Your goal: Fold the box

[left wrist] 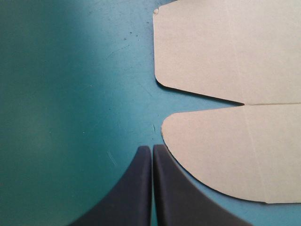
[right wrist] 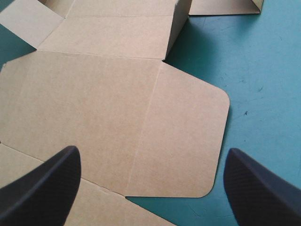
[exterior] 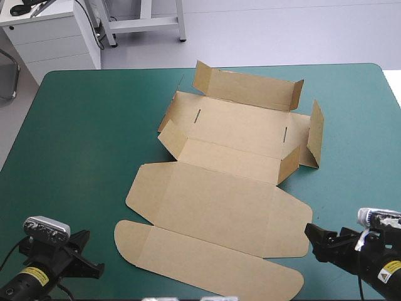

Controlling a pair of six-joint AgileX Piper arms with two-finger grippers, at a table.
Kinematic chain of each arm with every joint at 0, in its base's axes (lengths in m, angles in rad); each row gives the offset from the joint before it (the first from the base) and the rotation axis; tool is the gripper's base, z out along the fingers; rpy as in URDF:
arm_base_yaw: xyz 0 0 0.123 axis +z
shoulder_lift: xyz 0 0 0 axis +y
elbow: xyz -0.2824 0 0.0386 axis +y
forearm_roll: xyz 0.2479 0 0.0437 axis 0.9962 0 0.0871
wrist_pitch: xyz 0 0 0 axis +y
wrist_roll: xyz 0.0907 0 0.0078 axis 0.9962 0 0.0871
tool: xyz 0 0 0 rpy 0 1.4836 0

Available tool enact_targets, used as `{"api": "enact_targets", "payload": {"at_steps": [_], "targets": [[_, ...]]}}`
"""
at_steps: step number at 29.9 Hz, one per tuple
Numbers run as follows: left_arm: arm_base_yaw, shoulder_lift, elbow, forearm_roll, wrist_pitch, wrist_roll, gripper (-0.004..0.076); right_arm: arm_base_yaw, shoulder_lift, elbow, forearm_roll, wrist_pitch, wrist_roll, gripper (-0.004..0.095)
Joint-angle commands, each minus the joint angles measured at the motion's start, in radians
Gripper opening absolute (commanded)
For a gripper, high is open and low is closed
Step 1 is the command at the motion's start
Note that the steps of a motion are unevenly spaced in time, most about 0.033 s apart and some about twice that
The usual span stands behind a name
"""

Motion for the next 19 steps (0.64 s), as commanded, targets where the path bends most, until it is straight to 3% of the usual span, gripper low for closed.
{"api": "enact_targets", "payload": {"at_steps": [1,19], "targets": [[0.000,0.014,-0.028,-0.011,-0.064,-0.002,-0.0008,-0.002,0.087,-0.106,0.010,-0.019,0.019,0.0768],[0.000,0.014,-0.028,-0.011,-0.064,-0.002,-0.0008,-0.004,0.729,-0.449,-0.095,-0.009,0.010,0.0768]]}}
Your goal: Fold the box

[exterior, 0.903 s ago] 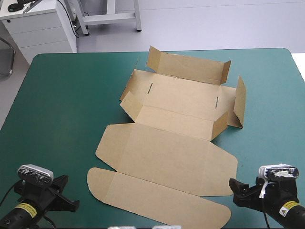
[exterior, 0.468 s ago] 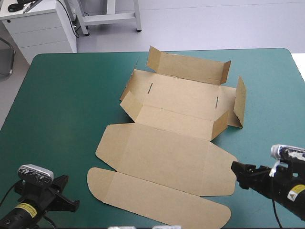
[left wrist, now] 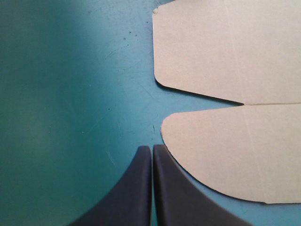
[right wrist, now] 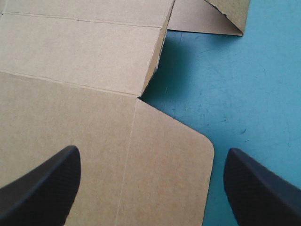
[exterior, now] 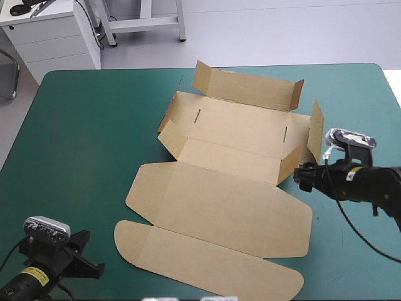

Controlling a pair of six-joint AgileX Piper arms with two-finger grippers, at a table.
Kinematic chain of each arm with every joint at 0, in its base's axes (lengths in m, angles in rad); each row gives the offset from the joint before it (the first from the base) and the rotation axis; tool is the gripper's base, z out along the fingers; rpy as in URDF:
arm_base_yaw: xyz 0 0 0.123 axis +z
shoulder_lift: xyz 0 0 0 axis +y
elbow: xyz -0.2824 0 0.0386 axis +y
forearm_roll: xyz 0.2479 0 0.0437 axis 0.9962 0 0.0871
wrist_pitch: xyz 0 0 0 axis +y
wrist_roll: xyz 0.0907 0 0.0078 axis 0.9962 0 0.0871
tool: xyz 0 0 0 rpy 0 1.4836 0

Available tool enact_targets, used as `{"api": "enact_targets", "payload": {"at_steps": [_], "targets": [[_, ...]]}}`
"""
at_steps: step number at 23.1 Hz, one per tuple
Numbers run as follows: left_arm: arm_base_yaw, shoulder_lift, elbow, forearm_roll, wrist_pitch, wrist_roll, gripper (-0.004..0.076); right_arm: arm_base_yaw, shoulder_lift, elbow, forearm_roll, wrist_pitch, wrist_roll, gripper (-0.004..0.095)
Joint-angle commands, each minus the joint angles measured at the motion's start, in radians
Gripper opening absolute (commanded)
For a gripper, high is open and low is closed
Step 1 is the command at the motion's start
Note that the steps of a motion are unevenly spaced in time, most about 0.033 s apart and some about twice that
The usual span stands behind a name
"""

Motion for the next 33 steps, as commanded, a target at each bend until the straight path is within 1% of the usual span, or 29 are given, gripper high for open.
{"api": "enact_targets", "payload": {"at_steps": [1,4,5,6,7,9,10,12,13,15,20,24,29,31,33], "targets": [[0.000,0.014,-0.028,-0.008,-0.064,-0.002,-0.0008,-0.004,0.107,-0.098,-0.004,-0.040,-0.014,0.0768],[0.000,0.014,-0.028,-0.008,-0.064,-0.002,-0.0008,-0.004,0.204,-0.165,-0.006,-0.026,-0.016,0.0768],[0.000,0.014,-0.028,-0.008,-0.064,-0.002,-0.0008,-0.006,0.232,-0.191,-0.006,-0.013,-0.016,0.0768],[0.000,0.014,-0.028,-0.008,-0.064,-0.002,-0.0008,-0.031,0.297,-0.240,0.003,0.024,-0.018,0.0768],[0.000,0.014,-0.028,-0.008,-0.064,-0.002,-0.0008,-0.045,0.322,-0.256,0.016,0.038,-0.023,0.0768],[0.000,0.014,-0.028,-0.008,-0.064,-0.002,-0.0008,-0.094,0.378,-0.290,0.078,0.067,-0.063,0.0768],[0.000,0.014,-0.028,-0.008,-0.064,-0.002,-0.0008,-0.137,0.419,-0.305,0.168,0.084,-0.125,0.0768],[0.000,0.014,-0.028,-0.008,-0.064,-0.002,-0.0008,-0.177,0.454,-0.305,0.280,0.088,-0.200,0.0767],[0.000,0.014,-0.028,-0.008,-0.064,-0.002,-0.0008,-0.181,0.462,-0.305,0.297,0.090,-0.216,0.0766],[0.000,0.014,-0.028,-0.008,-0.064,-0.002,-0.0008,-0.181,0.485,-0.305,0.295,0.083,-0.246,0.0766],[0.000,0.014,-0.028,-0.008,-0.064,-0.002,-0.0008,-0.181,0.552,-0.305,0.306,0.056,-0.246,0.0764],[0.000,0.014,-0.028,-0.008,-0.064,-0.002,-0.0008,-0.181,0.606,-0.305,0.323,0.012,-0.246,0.0764],[0.000,0.014,-0.028,-0.008,-0.064,-0.002,-0.0008,-0.181,0.642,-0.305,0.350,0.008,-0.246,0.0757],[0.000,0.014,-0.028,-0.008,-0.064,-0.002,-0.0008,-0.181,0.653,-0.305,0.366,0.008,-0.253,0.0715],[0.000,0.014,-0.028,-0.008,-0.064,-0.002,-0.0008,-0.181,0.663,-0.305,0.368,0.008,-0.253,0.0620]]}}
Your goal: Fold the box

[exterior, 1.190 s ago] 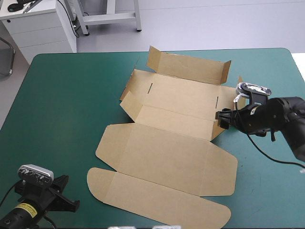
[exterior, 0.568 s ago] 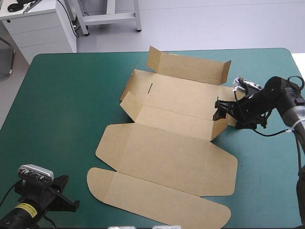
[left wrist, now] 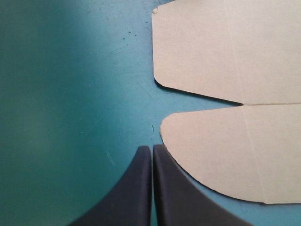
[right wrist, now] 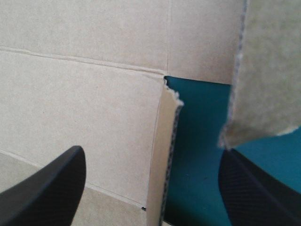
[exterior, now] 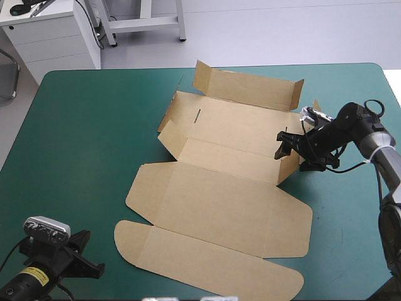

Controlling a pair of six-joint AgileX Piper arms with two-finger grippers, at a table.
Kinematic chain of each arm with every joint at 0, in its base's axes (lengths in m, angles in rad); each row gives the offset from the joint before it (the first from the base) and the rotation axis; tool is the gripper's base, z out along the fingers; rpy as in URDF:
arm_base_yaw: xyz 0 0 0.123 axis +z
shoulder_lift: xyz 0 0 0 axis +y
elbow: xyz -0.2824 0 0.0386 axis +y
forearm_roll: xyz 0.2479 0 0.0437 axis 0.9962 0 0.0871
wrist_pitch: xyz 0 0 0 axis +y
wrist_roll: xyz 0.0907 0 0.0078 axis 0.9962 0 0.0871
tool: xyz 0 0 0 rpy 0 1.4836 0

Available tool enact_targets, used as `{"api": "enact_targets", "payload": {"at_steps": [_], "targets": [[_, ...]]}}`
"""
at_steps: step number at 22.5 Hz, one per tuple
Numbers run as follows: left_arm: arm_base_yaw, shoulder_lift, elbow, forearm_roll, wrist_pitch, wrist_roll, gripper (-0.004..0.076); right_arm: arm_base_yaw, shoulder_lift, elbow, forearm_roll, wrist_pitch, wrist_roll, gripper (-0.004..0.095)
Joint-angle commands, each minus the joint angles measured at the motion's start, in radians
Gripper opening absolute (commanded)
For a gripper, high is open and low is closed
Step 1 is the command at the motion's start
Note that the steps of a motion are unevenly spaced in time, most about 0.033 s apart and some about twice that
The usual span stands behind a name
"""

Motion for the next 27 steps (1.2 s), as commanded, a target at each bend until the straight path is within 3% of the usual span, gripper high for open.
{"api": "enact_targets", "payload": {"at_steps": [1,2,3,7,18,20,24,27], "targets": [[0.000,0.014,-0.029,-0.005,-0.064,-0.002,-0.0008,-0.010,-0.018,-0.031,0.034,-0.006,-0.015,0.0493],[0.000,0.014,-0.029,-0.005,-0.064,-0.002,-0.0008,-0.010,-0.015,-0.031,0.034,-0.004,-0.016,0.0412],[0.000,0.014,-0.029,-0.005,-0.064,-0.002,-0.0008,-0.010,-0.011,-0.031,0.034,0.000,-0.034,0.0247],[0.000,0.014,-0.029,-0.005,-0.064,-0.002,-0.0008,-0.010,-0.007,-0.031,0.034,0.001,-0.072,-0.0017],[0.000,0.014,-0.029,-0.002,-0.066,-0.002,-0.0008,-0.010,-0.007,-0.051,0.043,-0.023,-0.251,-0.0015],[0.000,0.014,-0.029,0.001,-0.088,0.033,-0.0008,-0.010,-0.007,-0.102,0.082,0.003,-0.390,-0.0015],[0.000,0.014,-0.093,0.008,-0.187,0.036,-0.0008,-0.007,-0.007,-0.322,0.048,0.097,-0.504,-0.0015],[0.000,0.014,-0.144,0.008,-0.205,0.040,-0.0008,0.001,-0.007,-0.438,0.010,0.131,-0.553,-0.0015]]}}
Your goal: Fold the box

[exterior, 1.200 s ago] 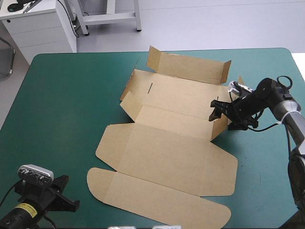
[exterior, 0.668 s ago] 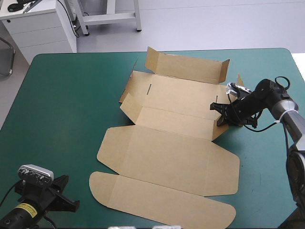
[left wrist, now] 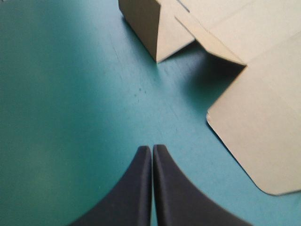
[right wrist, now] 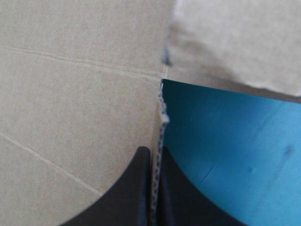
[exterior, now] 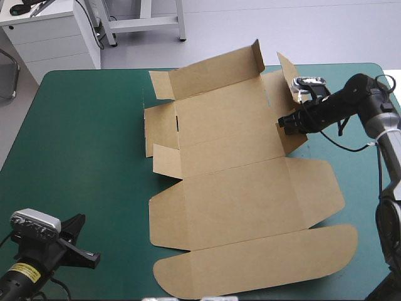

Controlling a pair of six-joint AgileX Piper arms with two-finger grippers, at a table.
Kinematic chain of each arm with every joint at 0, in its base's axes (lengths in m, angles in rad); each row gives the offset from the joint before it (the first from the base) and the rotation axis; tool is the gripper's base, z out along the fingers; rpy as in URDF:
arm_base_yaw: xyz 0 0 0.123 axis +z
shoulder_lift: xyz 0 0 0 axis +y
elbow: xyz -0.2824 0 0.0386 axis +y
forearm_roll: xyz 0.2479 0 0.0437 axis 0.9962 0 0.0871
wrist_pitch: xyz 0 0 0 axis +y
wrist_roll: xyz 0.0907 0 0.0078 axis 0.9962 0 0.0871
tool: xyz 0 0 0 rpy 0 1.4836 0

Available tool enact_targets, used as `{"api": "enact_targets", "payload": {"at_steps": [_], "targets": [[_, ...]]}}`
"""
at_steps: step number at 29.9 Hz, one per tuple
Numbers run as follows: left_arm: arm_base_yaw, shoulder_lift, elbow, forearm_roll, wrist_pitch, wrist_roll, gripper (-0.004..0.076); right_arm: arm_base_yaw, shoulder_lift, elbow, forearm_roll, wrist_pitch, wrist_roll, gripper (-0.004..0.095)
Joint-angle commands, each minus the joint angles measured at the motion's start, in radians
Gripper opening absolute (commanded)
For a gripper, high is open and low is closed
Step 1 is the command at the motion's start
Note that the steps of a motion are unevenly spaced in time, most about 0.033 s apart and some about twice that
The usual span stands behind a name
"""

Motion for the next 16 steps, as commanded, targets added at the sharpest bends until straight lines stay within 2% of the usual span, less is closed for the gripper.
{"api": "enact_targets", "payload": {"at_steps": [1,9,16], "targets": [[0.000,0.014,-0.091,-0.003,-0.103,0.006,-0.0008,0.011,-0.044,-0.166,-0.010,0.030,-0.086,-0.0015],[0.000,0.014,-0.186,0.040,-0.164,0.031,-0.0008,0.127,-0.044,-0.387,-0.121,0.030,-0.374,-0.0020],[0.000,0.014,-0.217,0.043,-0.178,0.031,-0.0008,0.245,-0.030,-0.396,-0.136,-0.109,-0.651,-0.0020]]}}
